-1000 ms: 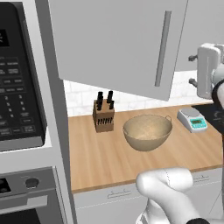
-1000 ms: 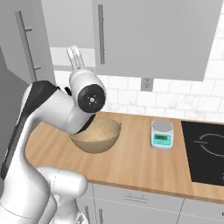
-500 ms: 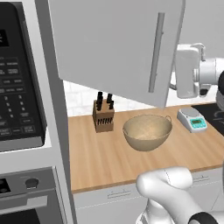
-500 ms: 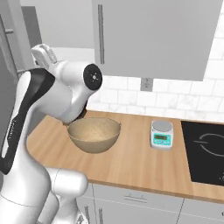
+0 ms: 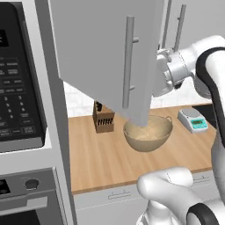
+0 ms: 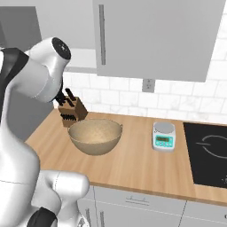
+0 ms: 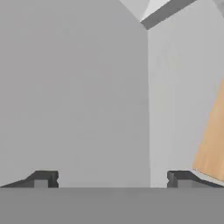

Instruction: Open the cabinet, pick up the bread from the cabinet and place it in the basket. Then move the basket to the dining counter.

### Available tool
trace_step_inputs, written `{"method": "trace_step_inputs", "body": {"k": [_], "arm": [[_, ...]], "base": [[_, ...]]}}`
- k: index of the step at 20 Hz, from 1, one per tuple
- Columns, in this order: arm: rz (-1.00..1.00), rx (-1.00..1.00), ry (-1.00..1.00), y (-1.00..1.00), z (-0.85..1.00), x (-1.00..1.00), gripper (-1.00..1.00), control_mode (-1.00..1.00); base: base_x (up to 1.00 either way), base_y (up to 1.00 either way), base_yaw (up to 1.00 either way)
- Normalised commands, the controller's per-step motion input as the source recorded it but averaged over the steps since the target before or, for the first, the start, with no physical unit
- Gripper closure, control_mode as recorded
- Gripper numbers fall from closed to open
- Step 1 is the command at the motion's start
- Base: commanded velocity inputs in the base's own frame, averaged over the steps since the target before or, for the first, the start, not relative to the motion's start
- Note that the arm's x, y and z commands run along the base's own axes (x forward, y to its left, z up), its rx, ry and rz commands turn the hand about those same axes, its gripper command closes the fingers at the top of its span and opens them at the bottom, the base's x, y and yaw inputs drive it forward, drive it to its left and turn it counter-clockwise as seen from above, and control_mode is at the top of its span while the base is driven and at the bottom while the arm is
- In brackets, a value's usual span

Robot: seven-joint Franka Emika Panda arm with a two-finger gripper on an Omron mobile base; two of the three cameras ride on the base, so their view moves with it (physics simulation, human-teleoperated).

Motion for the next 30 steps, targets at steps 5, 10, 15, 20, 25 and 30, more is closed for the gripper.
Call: {"method": "trace_step_inputs", "body": {"k": [5, 10, 15, 20, 25, 30], "arm": [[0.06, -0.28, -0.15, 0.99, -0.02, -0.09, -1.00, -1.00], [-0.02, -0.02, -0.09, -0.38, -0.30, 0.11, -1.00, -1.00], [0.00, 0.01, -0.28, -1.00, -0.17, 0.02, -1.00, -1.00], [-0.04, -0.13, -0.39, -1.00, 0.00, 0.02, -1.00, -1.00], [-0.15, -0.13, -0.24, -0.99, 0.06, 0.29, -1.00, -1.00], [-0.21, -0.01, -0.06, -0.62, 0.02, 0.48, -1.00, -1.00]], "base": [[0.00, 0.00, 0.00], [0.00, 0.00, 0.00], [0.00, 0.00, 0.00], [0.00, 0.00, 0.00], [0.00, 0.00, 0.00], [0.00, 0.00, 0.00]]}}
